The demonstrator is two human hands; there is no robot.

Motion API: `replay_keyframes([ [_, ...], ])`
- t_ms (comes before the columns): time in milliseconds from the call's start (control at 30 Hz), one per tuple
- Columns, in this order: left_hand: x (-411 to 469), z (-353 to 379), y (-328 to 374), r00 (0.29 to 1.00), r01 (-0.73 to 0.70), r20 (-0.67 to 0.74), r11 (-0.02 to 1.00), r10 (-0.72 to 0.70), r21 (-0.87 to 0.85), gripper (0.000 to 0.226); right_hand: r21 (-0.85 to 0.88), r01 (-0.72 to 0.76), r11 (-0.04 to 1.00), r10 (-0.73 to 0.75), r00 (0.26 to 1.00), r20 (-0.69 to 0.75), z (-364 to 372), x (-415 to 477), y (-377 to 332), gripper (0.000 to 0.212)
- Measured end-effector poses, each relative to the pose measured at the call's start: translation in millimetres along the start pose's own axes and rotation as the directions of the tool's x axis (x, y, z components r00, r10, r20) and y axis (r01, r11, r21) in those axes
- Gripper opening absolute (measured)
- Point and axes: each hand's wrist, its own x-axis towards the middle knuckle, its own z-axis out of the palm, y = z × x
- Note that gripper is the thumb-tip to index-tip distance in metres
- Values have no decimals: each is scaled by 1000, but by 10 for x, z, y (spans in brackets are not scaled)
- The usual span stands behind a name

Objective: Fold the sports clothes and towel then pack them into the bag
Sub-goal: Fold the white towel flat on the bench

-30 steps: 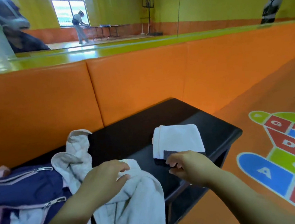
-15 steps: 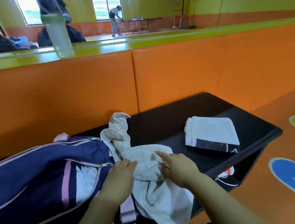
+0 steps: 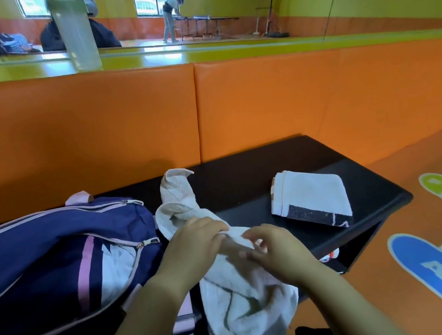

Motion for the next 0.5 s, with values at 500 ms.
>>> replay_keyframes([
  [500,-86,-384,194,975,122,-181,991,-131,-59,19,769,-24,638,113,992,-63,-1088,-64,-647,29],
])
